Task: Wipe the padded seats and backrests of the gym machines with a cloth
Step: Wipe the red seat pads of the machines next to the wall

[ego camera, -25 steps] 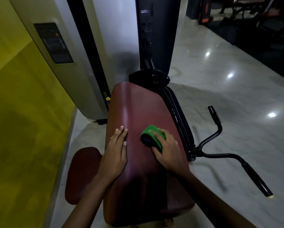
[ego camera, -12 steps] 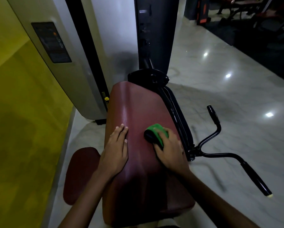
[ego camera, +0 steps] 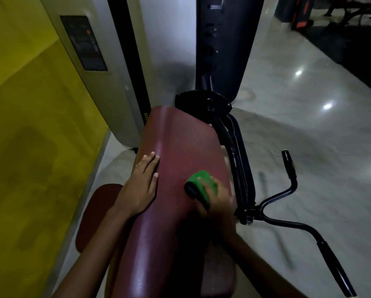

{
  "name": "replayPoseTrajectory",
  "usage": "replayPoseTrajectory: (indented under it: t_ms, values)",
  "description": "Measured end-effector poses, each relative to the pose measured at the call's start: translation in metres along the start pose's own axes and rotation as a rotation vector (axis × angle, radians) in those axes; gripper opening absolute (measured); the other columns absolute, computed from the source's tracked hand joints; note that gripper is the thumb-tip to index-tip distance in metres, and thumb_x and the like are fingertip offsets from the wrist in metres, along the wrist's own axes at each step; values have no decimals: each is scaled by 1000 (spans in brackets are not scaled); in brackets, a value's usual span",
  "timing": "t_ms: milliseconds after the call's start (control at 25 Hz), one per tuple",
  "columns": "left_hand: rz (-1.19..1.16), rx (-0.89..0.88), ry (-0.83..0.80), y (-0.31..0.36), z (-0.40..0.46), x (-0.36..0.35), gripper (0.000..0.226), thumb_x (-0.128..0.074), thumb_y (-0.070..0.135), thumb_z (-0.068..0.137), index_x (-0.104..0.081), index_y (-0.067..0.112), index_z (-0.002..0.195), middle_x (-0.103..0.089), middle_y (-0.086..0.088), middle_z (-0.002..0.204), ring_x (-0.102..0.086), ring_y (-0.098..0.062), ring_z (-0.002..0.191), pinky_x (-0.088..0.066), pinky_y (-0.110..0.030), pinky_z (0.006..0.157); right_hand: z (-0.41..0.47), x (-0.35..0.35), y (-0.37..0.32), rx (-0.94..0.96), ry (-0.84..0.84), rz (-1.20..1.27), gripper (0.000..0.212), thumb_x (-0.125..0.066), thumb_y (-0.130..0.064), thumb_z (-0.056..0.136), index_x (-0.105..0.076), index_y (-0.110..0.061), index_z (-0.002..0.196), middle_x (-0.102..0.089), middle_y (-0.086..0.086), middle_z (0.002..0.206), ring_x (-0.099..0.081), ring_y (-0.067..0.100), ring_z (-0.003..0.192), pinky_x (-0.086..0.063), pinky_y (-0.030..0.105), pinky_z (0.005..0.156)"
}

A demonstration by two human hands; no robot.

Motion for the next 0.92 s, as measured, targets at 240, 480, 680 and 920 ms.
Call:
replayPoseTrajectory:
  t_ms: [240,480,680,920]
  values:
    - [-59,-5,-42,-6,11,0,59,-25,43,96,-31,16,148,-19,8,154,-8,-1,141,-5,-9,110,31,-6,-40,258,-14,-47,65,-46,-46,68,-46,-28,131,-60,15,121,-61,31,82,-47,34,60]
    - [-71,6,-20,-14,24,-2,64,-21,49,92,-35,17,146,-25,-2,155,-17,-19,145,-11,-23,113,40,-6,-59,172,17,-14,62,-45,-47,70,-51,-25,128,-59,15,120,-61,31,81,-46,35,63]
    - [-121,24,-12,-15,24,-6,63,-20,47,91,-33,21,146,-21,2,156,-7,-9,143,-5,-21,111,59,-17,-15,38,-39,-8,61,-47,-45,75,-46,-26,132,-57,14,121,-60,31,86,-48,38,66]
    - [-94,22,-2,-12,26,-4,63,-20,45,90,-34,21,146,-23,1,156,-13,-18,145,-8,-22,111,59,-24,-12,41,-33,-57,60,-45,-42,73,-49,-20,129,-58,18,118,-60,31,86,-50,41,65]
Point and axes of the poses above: each hand's wrist, its own z-axis towards the middle knuckle, its own x-axis out of the back of the hand, y = z × x, the point moved 8 cm from there along z, towards the middle knuckle
